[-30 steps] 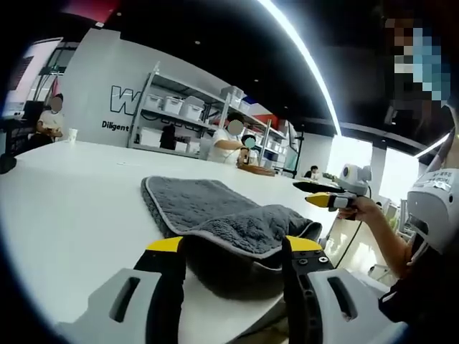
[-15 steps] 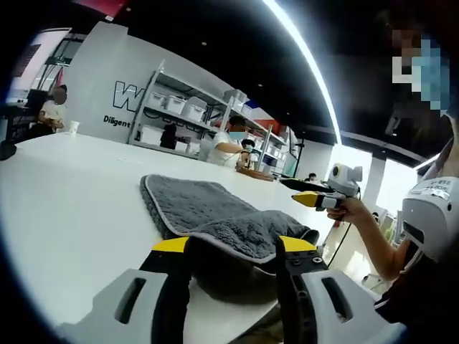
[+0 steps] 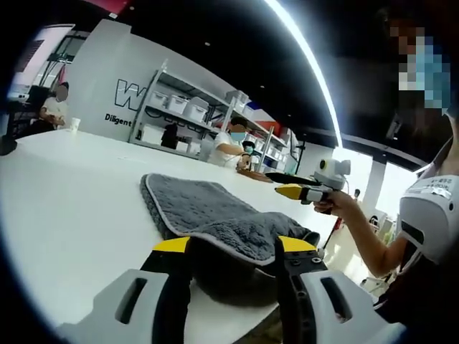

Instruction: Open the folded towel by lifting each exposed corner and separating the folded layers until the towel lies flat within the target outline without major curled edges

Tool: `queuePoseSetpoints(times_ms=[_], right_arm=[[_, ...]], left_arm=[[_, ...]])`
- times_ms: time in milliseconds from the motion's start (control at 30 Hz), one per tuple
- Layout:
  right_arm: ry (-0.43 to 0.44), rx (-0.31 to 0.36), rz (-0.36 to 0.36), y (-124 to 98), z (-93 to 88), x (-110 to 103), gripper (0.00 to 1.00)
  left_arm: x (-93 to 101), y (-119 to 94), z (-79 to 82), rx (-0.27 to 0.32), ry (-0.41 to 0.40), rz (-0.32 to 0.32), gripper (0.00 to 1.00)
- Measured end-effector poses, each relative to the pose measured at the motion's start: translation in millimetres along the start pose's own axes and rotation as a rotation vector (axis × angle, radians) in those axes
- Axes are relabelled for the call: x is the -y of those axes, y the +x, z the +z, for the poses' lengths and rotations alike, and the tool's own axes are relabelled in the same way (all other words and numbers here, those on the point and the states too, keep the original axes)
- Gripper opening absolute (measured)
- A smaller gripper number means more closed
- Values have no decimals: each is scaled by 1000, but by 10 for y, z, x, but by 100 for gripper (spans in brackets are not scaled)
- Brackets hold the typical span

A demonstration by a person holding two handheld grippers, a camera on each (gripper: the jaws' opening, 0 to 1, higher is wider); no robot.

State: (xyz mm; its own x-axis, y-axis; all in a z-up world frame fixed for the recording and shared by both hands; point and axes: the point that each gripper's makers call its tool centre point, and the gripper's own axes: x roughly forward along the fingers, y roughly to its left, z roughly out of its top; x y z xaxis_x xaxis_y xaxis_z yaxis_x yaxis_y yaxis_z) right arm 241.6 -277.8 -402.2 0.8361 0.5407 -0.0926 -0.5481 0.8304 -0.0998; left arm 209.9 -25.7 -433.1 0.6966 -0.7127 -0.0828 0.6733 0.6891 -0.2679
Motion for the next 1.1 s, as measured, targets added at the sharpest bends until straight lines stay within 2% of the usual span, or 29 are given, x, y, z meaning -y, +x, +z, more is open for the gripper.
queuePoseSetpoints(times_ms=[300,633,733,933,1100], right_arm=[[-38,6,57,246,139,-50,65],[-72,-7,142,657,217,-80,63],[-78,-8,150,789,262,-22,63],[-99,-14,170,908,290,-44,61],[-126,-23,220,1091,306,-120,60]], left_arm=[[1,15,-5,1,-34,-8,43],[-10,55,-12,5,-57,-7,42],[-22,57,-19,8,-69,-3,42],[-8,54,-44,-2,-71,-7,41],[-24,11,-44,-12,-52,-8,41]])
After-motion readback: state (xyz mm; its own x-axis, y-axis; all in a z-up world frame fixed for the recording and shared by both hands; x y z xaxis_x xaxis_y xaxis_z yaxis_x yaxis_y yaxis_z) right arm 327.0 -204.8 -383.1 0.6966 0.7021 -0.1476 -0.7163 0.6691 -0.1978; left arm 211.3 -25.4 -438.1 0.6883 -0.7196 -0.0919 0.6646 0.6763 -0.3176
